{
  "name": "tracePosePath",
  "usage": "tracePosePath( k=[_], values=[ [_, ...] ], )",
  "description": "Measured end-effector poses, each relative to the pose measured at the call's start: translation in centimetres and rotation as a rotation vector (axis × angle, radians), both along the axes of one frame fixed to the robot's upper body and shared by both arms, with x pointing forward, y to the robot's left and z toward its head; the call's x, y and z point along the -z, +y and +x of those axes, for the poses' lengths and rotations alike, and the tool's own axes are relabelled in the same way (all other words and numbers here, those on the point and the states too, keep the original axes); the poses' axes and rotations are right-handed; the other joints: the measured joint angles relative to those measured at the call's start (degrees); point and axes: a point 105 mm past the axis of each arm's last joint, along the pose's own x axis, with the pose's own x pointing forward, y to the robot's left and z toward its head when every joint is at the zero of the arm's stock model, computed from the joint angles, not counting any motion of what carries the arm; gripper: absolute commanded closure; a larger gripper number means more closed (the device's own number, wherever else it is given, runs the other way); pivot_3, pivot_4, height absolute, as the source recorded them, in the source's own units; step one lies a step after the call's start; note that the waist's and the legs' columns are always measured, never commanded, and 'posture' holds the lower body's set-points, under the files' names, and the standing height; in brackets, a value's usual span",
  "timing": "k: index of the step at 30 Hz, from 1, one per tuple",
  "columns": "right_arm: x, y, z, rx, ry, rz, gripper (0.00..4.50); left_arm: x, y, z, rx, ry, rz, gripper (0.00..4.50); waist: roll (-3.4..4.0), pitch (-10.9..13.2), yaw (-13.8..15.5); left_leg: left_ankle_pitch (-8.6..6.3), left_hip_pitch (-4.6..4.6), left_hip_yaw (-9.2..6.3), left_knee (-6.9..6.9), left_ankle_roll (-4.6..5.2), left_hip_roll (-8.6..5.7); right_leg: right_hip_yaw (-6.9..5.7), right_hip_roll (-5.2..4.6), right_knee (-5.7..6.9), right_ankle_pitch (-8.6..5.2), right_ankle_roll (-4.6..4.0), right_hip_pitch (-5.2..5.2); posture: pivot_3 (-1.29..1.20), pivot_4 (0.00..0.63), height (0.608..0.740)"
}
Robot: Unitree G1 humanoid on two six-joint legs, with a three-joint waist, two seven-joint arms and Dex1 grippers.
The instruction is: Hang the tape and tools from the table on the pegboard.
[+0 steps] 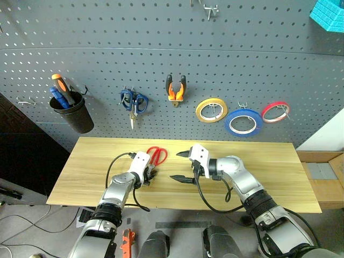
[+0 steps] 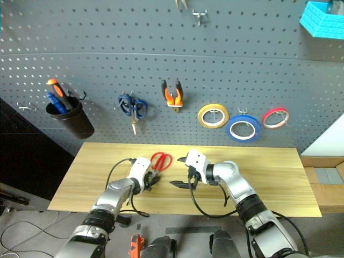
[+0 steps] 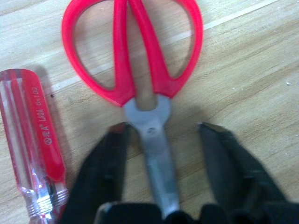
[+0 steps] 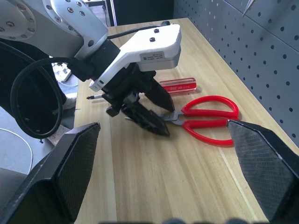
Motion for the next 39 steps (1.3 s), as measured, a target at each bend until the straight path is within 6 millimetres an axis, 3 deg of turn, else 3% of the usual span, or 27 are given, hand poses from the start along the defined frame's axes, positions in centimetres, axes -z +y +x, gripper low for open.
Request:
tracePosePath(
  k=[3,4,17,23,33,39],
  values=[
    [0.0,0.0,0.0,-0.001,-0.002,0.0,0.0,0.0,0.1,0.0,-0.005,0.004,-0.003,4.12,0.0,0.0,0.0,0.0,0.0,-0.01,0.0,0.0,0.0,0.0,0.0,0.0,0.0,0.0,0.0,0.04,0.222,0.74],
    [-0.1,0.0,0.0,-0.001,-0.003,0.0,0.0,-0.1,0.0,0.1,-0.004,0.004,-0.005,4.28,0.0,0.0,0.0,0.0,0.0,-0.01,0.0,0.0,0.0,0.0,-0.01,-0.01,0.0,0.0,0.01,0.04,0.22,0.74],
    [-0.3,0.1,0.4,-0.001,-0.008,-0.003,0.0,-0.2,0.1,0.0,0.0,-0.005,0.002,4.27,0.01,0.0,0.1,0.0,0.0,-0.03,0.0,-0.01,0.0,-0.01,-0.01,-0.01,0.0,0.0,0.01,0.04,0.199,0.74],
    [-0.5,-0.4,0.7,0.016,-0.014,0.004,0.0,-0.2,0.7,-2.3,0.041,-0.032,0.025,4.27,0.01,0.0,-0.1,0.0,-0.09,-0.01,-0.1,-0.02,0.07,0.02,-0.11,-0.08,-0.02,-0.04,-0.15,0.04,0.178,0.74],
    [-1.5,-0.7,1.2,0.032,-0.034,0.03,0.0,-3.5,0.4,-5.2,0.075,-0.143,0.048,4.27,-0.02,0.0,0.3,0.0,-0.17,-0.02,-0.12,-0.03,0.04,-0.01,-0.26,-0.14,-0.03,-0.06,-0.18,0.06,0.131,0.74],
    [-3.9,-0.9,0.3,0.01,-0.043,0.119,0.0,-6.3,-0.3,-7.4,0.095,-0.245,0.065,4.27,-0.08,-0.2,0.5,-0.01,-0.18,0.01,-0.13,-0.04,0.05,0.0,-0.26,-0.22,-0.03,-0.06,-0.14,0.07,0.098,0.74]
  ],
)
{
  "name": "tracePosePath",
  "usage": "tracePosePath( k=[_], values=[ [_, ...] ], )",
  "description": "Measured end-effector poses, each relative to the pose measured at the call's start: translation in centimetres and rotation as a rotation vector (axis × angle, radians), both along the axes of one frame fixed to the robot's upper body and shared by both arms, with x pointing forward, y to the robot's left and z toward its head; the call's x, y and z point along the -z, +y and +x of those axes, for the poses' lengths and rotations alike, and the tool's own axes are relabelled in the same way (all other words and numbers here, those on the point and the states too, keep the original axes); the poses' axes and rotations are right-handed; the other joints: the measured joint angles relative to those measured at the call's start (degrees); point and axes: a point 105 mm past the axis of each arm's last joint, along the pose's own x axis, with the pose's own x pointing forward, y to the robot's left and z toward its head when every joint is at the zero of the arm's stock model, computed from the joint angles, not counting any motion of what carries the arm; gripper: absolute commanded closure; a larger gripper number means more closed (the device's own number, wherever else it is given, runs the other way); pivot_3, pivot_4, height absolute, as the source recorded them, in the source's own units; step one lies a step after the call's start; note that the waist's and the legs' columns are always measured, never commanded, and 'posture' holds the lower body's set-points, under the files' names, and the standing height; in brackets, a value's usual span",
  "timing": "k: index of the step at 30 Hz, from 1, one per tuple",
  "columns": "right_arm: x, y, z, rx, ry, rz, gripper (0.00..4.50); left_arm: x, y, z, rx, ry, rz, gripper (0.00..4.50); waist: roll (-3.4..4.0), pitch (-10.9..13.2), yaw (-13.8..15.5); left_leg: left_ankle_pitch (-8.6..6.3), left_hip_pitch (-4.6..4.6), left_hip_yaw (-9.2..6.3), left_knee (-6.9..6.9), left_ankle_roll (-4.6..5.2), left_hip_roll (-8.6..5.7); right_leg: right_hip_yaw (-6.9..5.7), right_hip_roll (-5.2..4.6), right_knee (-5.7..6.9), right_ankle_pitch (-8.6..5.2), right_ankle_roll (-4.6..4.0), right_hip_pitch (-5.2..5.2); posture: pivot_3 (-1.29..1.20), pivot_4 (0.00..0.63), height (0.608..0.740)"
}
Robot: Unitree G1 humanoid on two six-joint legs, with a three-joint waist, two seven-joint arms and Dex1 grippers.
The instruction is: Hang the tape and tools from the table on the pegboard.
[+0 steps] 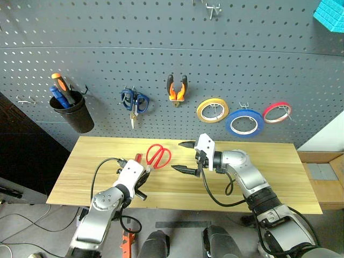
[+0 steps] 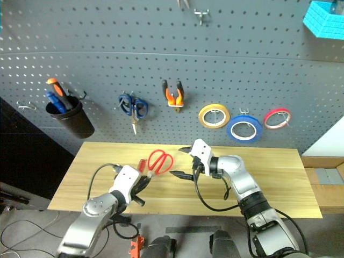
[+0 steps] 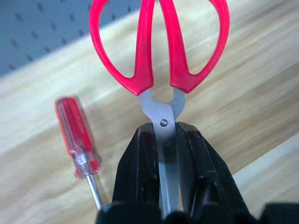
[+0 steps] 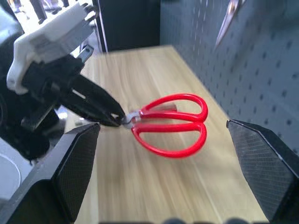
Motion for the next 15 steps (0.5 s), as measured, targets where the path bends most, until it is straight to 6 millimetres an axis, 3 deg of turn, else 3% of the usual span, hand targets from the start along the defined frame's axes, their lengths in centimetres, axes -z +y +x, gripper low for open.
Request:
tracePosePath(
  k=[3,6,9,15],
  values=[
    [-0.4,-0.7,-0.4,0.0,0.016,0.016,0.0,-0.9,0.2,-1.2,-0.03,-0.036,0.014,4.27,-0.1,-0.2,0.1,0.0,-0.01,-0.01,0.0,0.0,0.02,-0.01,0.01,-0.03,0.0,0.0,0.02,0.07,0.083,0.74],
    [-1.3,-1.5,-0.3,0.024,0.052,0.065,0.0,-3.5,0.3,-1.4,-0.056,-0.137,0.038,4.27,-0.11,-0.3,0.7,0.01,-0.01,0.0,0.03,-0.01,0.01,-0.03,0.02,0.0,0.0,0.0,0.03,0.08,0.073,0.74],
    [-3.1,-1.5,-0.5,0.028,0.062,0.133,0.0,-6.1,0.1,-1.4,-0.06,-0.247,0.059,4.27,-0.1,-0.8,1.2,0.01,0.0,0.05,0.02,-0.01,0.01,-0.02,0.1,0.0,0.0,0.0,0.05,0.09,0.054,0.74],
    [-7.2,-1.3,-0.5,0.053,0.126,0.317,0.0,-8.6,0.1,-0.8,-0.059,-0.368,0.124,4.27,-0.15,-2.4,1.6,0.01,0.05,0.16,0.03,-0.02,-0.02,-0.01,0.24,-0.08,0.01,0.01,0.14,0.09,0.031,0.74]
  ],
)
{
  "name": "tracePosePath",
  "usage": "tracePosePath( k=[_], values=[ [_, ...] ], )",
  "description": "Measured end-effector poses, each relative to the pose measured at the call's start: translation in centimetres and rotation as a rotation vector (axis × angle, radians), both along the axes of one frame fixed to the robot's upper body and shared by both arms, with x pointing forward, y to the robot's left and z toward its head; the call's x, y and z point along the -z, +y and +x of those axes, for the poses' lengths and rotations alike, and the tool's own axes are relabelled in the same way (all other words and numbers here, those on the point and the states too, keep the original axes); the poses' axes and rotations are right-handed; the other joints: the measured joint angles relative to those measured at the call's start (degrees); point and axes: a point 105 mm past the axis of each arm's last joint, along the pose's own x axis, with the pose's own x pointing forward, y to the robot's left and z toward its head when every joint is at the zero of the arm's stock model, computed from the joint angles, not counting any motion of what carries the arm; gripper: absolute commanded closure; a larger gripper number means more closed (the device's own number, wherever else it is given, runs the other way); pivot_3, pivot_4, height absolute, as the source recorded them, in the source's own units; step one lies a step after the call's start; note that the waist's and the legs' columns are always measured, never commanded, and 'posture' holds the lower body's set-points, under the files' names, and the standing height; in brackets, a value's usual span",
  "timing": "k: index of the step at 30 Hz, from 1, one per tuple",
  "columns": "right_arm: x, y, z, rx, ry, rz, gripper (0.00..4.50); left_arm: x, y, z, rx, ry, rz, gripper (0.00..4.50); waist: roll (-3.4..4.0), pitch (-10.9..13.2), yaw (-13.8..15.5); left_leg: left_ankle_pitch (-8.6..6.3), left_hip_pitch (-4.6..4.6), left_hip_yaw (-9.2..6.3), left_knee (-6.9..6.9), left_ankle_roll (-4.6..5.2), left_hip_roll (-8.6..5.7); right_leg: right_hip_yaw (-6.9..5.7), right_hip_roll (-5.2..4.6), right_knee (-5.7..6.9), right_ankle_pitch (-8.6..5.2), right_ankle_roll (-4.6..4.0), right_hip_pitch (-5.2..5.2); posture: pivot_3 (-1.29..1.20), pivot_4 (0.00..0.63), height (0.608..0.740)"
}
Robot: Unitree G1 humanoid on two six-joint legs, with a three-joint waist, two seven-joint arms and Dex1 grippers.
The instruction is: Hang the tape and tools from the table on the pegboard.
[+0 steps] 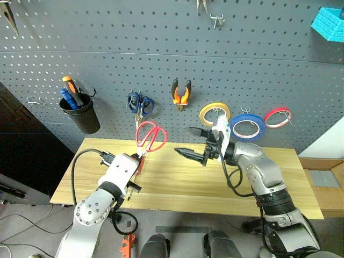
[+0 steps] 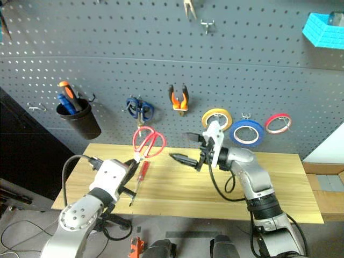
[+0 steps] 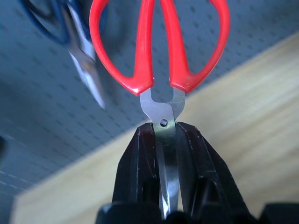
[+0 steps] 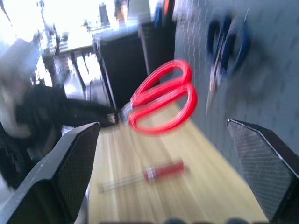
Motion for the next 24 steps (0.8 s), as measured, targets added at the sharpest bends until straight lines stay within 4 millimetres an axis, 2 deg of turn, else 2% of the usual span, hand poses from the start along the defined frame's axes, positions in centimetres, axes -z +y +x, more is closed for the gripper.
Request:
tracePosePath(
  k=[4,7,18,24],
  values=[
    [-2.4,0.8,0.3,0.016,0.031,0.108,0.0,-2.2,0.1,1.4,0.001,-0.11,0.025,4.27,-0.01,-1.1,0.3,0.0,0.09,0.09,0.0,-0.01,-0.05,0.02,0.16,0.01,0.01,-0.02,0.05,0.08,0.018,0.74],
    [-3.2,1.3,0.3,0.01,0.023,0.13,0.0,-3.1,0.7,3.0,-0.015,-0.153,0.031,4.27,-0.01,-2.0,0.5,0.0,0.12,0.17,0.01,-0.01,-0.05,0.05,0.29,0.02,0.03,-0.06,0.05,0.07,0.013,0.74],
    [-2.7,1.2,0.2,0.014,0.03,0.099,0.0,-2.5,2.7,4.4,-0.045,-0.139,0.054,4.27,-0.01,-3.0,0.4,0.0,0.18,0.37,0.06,0.0,0.03,0.21,0.4,0.15,0.05,-0.1,0.02,0.05,0.011,0.74],
    [-2.5,1.3,0.2,0.024,0.022,0.086,0.0,-1.9,2.7,4.9,-0.076,-0.109,-0.045,4.27,-0.11,-3.5,0.4,0.0,0.21,0.37,0.12,0.01,0.04,0.21,0.41,0.28,0.06,-0.11,0.02,0.05,0.016,0.74]
  ],
)
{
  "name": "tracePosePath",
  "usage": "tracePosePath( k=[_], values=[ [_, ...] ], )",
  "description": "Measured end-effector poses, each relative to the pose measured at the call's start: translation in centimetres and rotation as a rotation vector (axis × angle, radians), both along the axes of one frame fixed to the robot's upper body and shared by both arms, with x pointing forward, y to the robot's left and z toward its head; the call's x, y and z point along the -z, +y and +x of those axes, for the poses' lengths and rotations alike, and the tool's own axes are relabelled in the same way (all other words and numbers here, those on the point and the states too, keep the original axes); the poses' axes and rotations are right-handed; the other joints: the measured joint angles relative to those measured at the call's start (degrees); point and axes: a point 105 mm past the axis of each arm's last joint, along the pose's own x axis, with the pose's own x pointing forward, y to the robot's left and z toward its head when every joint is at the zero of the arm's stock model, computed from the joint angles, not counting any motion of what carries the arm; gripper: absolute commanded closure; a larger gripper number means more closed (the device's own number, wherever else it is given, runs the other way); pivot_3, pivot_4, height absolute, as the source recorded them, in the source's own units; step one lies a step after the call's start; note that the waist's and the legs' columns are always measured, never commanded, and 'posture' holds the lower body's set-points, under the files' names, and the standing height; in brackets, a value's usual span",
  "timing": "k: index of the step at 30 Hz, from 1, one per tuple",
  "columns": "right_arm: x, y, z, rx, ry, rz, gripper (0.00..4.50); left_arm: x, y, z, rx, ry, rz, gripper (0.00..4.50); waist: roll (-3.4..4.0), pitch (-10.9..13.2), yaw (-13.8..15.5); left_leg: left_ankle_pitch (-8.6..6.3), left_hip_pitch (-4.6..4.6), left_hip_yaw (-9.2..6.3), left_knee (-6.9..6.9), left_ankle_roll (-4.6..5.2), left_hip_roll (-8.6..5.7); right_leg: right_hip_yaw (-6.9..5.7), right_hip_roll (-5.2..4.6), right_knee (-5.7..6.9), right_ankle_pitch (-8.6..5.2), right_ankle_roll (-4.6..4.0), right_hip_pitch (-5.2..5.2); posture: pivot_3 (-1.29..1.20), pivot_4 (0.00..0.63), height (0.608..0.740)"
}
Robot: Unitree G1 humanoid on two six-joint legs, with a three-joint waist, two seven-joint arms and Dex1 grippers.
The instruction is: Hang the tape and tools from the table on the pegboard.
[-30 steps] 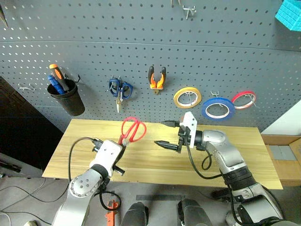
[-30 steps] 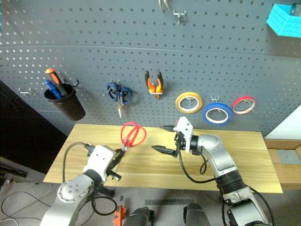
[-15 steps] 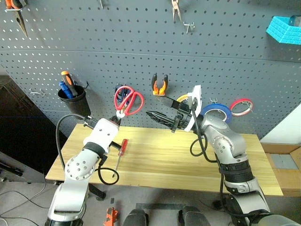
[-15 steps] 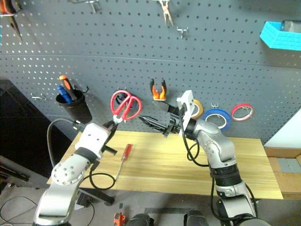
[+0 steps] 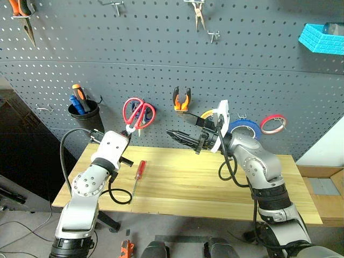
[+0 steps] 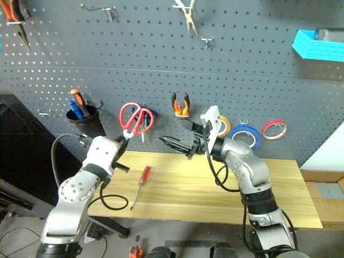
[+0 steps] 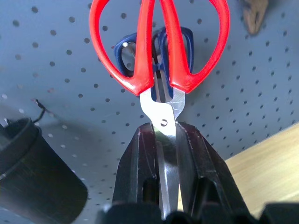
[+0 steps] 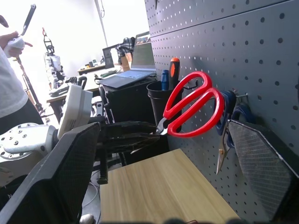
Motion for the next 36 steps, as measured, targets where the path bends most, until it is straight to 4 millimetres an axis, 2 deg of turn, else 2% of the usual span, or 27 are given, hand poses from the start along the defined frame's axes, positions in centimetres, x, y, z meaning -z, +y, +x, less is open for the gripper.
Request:
tracePosePath(
  k=[7,12,13,23,25,28,31,36],
  values=[
    [0.2,-0.3,0.2,0.026,-0.016,-0.022,0.0,2.1,0.0,0.2,-0.023,0.112,-0.048,4.27,0.03,-0.5,-0.6,0.0,0.06,0.03,0.01,0.0,0.05,0.01,0.08,0.1,0.01,-0.03,0.02,0.04,0.021,0.74],
    [0.1,-0.3,0.2,0.028,-0.022,-0.017,0.0,2.3,0.1,0.4,-0.024,0.134,-0.057,4.27,0.05,-0.6,-0.7,0.0,0.08,0.01,0.02,0.0,0.05,0.03,0.09,0.15,0.02,-0.04,0.02,0.04,0.024,0.74],
    [0.1,-0.3,0.2,0.028,-0.024,-0.016,0.0,2.3,0.1,0.4,-0.022,0.136,-0.059,3.55,0.05,-0.6,-0.8,0.0,0.09,0.0,0.03,0.0,0.05,0.03,0.09,0.15,0.02,-0.04,0.02,0.04,0.026,0.74],
    [0.1,-0.4,0.4,0.039,-0.027,-0.024,0.0,2.1,-0.2,0.9,0.0,0.143,-0.068,0.04,0.05,-0.6,-0.8,0.0,0.1,-0.01,0.04,0.0,0.06,0.05,0.09,0.16,0.02,-0.04,0.02,0.02,0.039,0.74],
    [0.3,-0.3,0.3,0.038,-0.034,-0.041,0.0,2.5,-0.1,0.8,-0.002,0.154,-0.069,0.02,0.06,-0.6,-0.9,0.0,0.11,-0.01,0.04,0.0,0.06,0.07,0.09,0.16,0.02,-0.04,0.03,0.02,0.051,0.74],
    [1.4,-0.3,0.1,0.031,-0.067,-0.129,0.0,4.5,0.2,0.3,-0.026,0.216,-0.099,0.02,0.09,-0.6,-1.0,0.0,0.14,-0.01,0.03,0.01,0.06,0.08,0.09,0.15,0.02,-0.05,0.04,0.01,0.064,0.74],
    [3.5,0.1,-0.2,0.008,-0.06,-0.203,0.0,7.0,0.6,-0.1,-0.069,0.289,-0.166,0.02,0.14,-0.6,-1.0,0.0,0.15,0.0,0.04,0.02,0.06,0.06,0.1,0.17,0.01,-0.05,0.06,0.01,0.082,0.74],
    [6.0,0.9,-0.4,-0.036,-0.115,-0.325,0.0,9.3,2.0,-0.2,-0.136,0.357,-0.207,0.02,0.31,-0.2,-1.4,0.0,0.27,0.01,0.04,0.03,0.07,0.05,0.12,0.17,0.0,-0.06,0.15,0.01,0.119,0.74]
  ],
)
